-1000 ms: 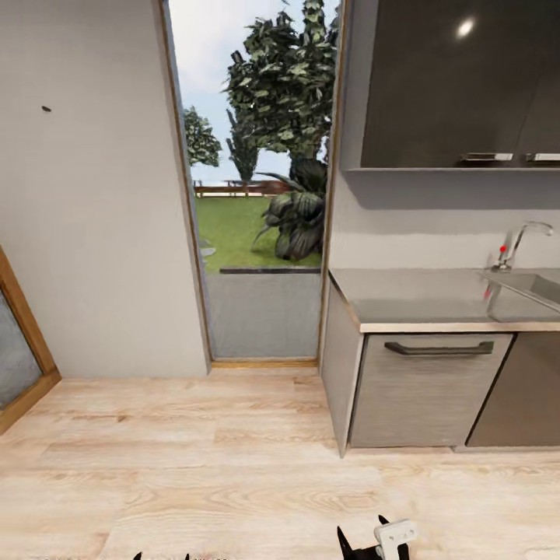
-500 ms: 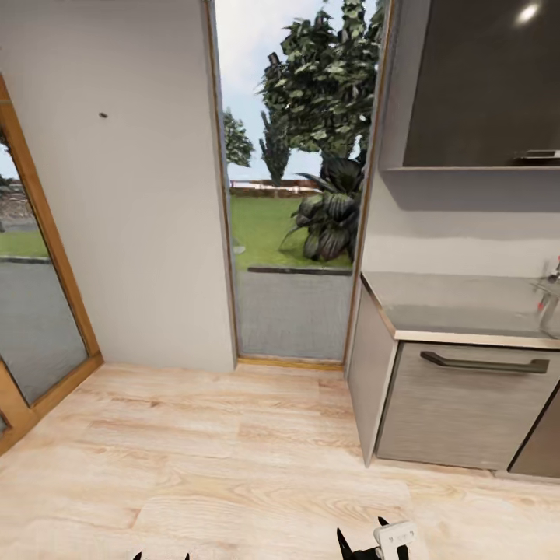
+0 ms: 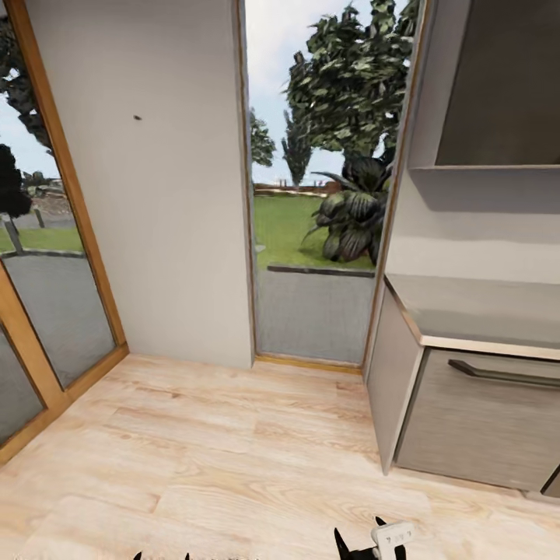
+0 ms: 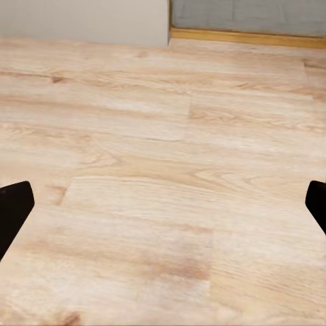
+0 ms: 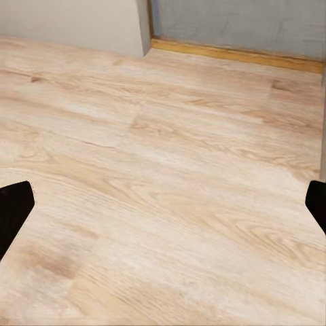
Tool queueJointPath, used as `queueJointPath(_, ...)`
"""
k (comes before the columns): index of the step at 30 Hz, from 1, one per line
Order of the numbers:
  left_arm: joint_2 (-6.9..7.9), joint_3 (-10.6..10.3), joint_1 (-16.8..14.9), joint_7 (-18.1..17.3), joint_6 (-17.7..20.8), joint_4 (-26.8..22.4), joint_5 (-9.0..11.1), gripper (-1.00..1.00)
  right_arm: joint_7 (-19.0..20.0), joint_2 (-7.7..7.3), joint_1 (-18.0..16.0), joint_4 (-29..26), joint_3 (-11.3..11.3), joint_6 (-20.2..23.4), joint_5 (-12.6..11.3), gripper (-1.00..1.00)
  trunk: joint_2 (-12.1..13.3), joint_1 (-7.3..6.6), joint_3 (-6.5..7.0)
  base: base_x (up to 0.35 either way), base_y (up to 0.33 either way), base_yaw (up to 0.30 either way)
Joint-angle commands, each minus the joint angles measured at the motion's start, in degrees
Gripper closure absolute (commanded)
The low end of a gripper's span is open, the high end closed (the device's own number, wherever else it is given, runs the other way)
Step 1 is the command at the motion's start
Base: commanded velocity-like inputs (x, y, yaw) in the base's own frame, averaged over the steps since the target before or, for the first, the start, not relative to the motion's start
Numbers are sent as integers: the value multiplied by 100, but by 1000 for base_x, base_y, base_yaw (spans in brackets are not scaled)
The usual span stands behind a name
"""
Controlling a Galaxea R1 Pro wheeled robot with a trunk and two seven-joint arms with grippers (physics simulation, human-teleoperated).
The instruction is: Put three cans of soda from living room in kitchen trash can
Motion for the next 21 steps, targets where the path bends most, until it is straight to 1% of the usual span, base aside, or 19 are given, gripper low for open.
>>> queueJointPath(1,0,-1,0,0,0,0,0,-100,0,14,0,1,0,1,1,-100,0,0,-5,0,0,134)
queueJointPath(4,0,0,0,0,0,0,0,-100,-1,52,0,3,0,5,2,-100,0,0,-23,0,0,148)
queueJointPath(11,0,1,0,0,0,1,0,-100,-6,87,-10,121,19,7,10,-100,0,0,-68,0,0,162)
queueJointPath(14,0,-1,0,0,0,1,0,-100,-135,91,-15,163,30,7,11,-100,0,0,-89,0,0,172)
queueJointPath(15,0,-2,0,0,0,1,0,-100,-239,92,-16,172,49,7,11,-100,0,0,-95,0,0,176)
queueJointPath(16,0,-2,0,0,0,1,0,-100,-239,92,-16,172,49,7,11,-100,0,0,-102,0,0,176)
queueJointPath(17,0,-2,0,0,0,1,0,-100,-327,92,-17,178,104,7,11,-100,0,0,-108,0,0,179)
queueJointPath(20,0,0,0,0,0,1,0,-100,-415,89,-17,195,227,7,11,-100,0,0,-127,0,0,181)
queueJointPath(21,0,1,0,0,0,1,0,-100,-461,87,-19,223,305,6,11,-100,0,0,-134,0,0,184)
